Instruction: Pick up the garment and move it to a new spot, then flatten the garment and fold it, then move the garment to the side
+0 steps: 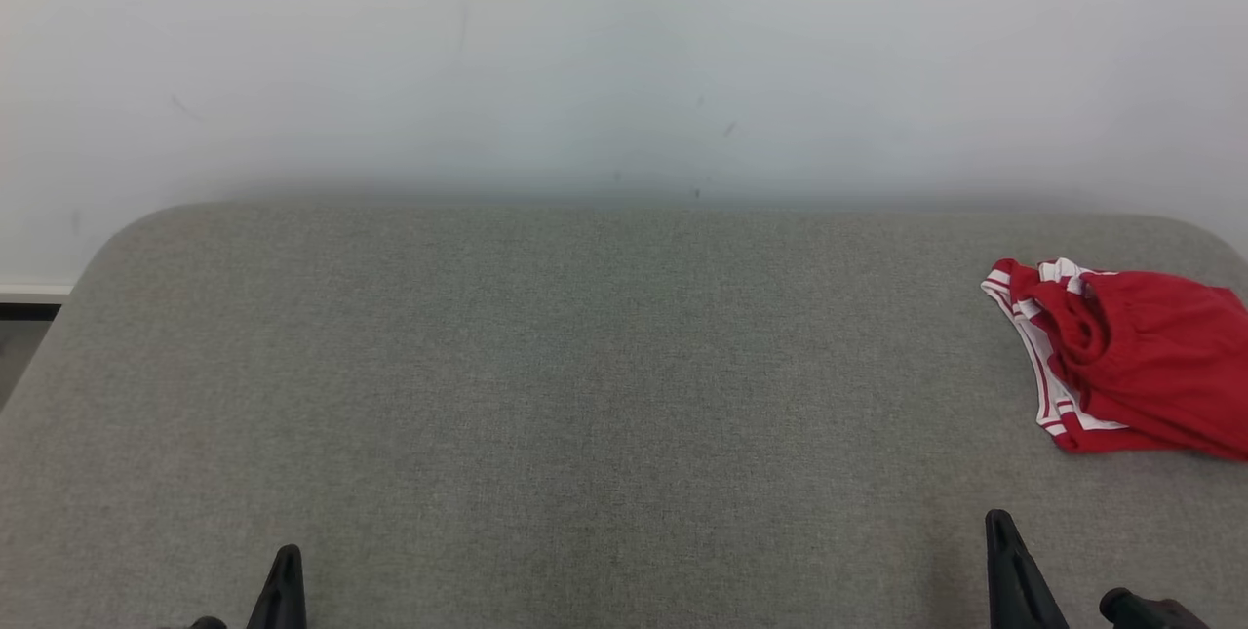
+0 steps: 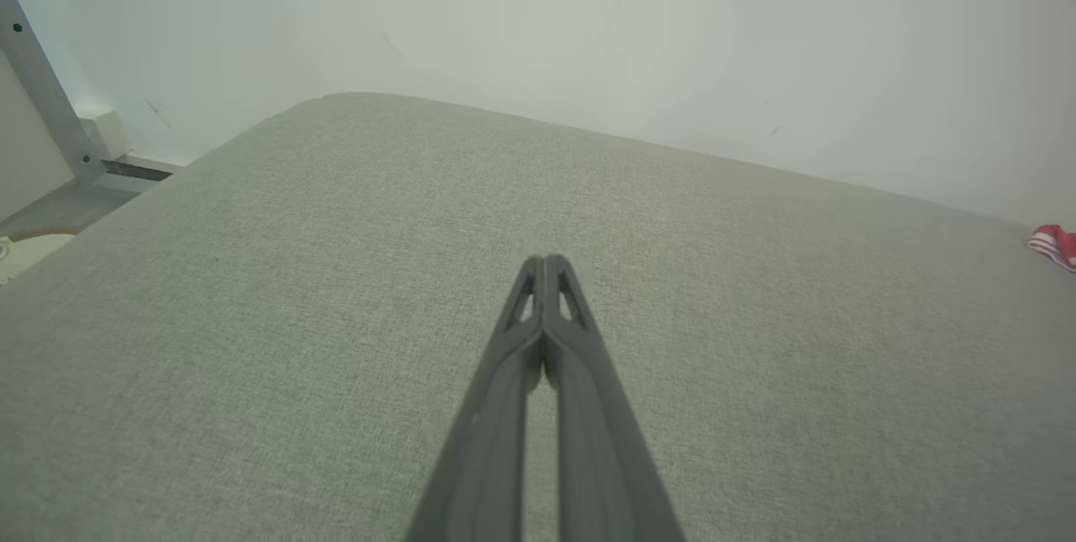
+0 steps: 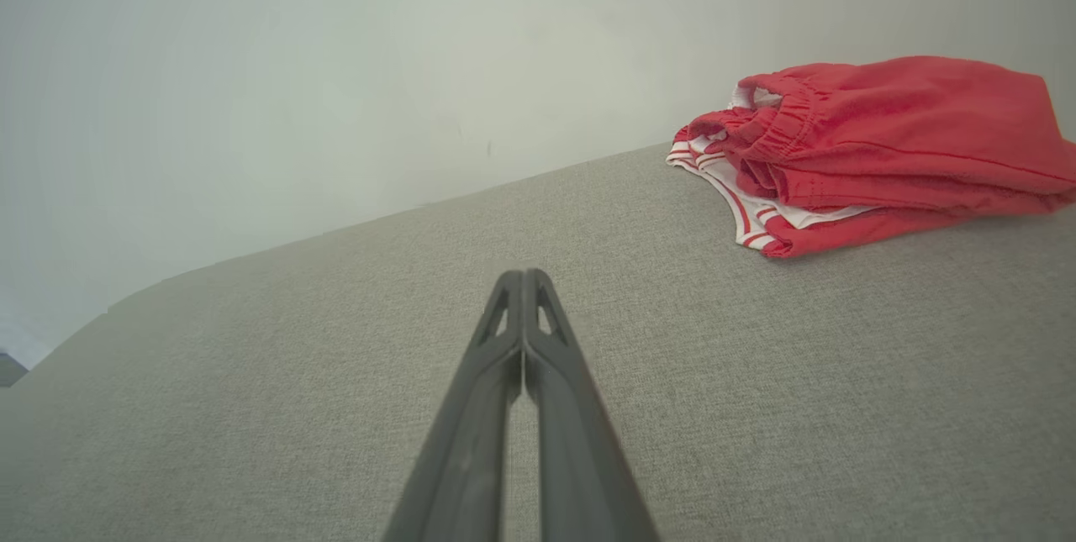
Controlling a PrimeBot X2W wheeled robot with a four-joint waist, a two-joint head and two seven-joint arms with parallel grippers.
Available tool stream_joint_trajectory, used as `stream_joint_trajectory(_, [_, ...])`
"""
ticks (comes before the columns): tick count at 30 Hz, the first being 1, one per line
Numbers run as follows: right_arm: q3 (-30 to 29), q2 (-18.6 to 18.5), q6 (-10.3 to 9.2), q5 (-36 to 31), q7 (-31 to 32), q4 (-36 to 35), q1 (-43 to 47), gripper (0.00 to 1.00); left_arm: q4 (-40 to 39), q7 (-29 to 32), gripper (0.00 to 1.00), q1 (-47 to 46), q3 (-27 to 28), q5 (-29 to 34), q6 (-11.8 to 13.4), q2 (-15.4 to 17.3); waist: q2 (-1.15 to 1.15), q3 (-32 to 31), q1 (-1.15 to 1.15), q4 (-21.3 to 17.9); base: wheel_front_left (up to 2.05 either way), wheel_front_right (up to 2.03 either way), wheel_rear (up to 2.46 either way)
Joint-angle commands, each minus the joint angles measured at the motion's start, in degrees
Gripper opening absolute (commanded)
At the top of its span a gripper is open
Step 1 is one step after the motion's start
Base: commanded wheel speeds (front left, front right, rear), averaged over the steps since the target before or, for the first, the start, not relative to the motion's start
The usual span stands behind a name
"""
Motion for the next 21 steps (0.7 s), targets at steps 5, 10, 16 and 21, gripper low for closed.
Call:
stream_joint_trajectory(5, [0.3,-0.1,0.0,5.9,0.8,-2.1,-0.2,0.0,-0.8,1.7,0.0,-1.0,2.2,-5.5,-1.3,-0.4,0.0,0.1,0.0,-0.1,0.0,0.0,0.0])
stream_joint_trajectory(10, [0.6,-0.1,0.01,10.9,1.4,-3.0,0.0,0.0,-0.7,3.3,0.0,-1.2,3.7,-10.0,-2.3,-1.1,0.0,0.2,0.0,-0.3,0.0,0.0,0.0])
stream_joint_trajectory(16, [0.9,-0.1,0.01,16.5,2.1,-3.9,0.2,0.0,-0.7,5.2,0.0,-1.3,5.4,-15.0,-3.5,-1.9,0.0,0.3,0.0,-0.4,0.0,0.0,0.0])
stream_joint_trajectory(21, [1.1,-0.1,0.01,21.0,2.7,-4.7,0.4,0.0,-0.8,6.7,0.0,-1.4,6.8,-18.9,-4.4,-2.6,0.0,0.4,0.0,-0.6,0.0,0.0,0.0])
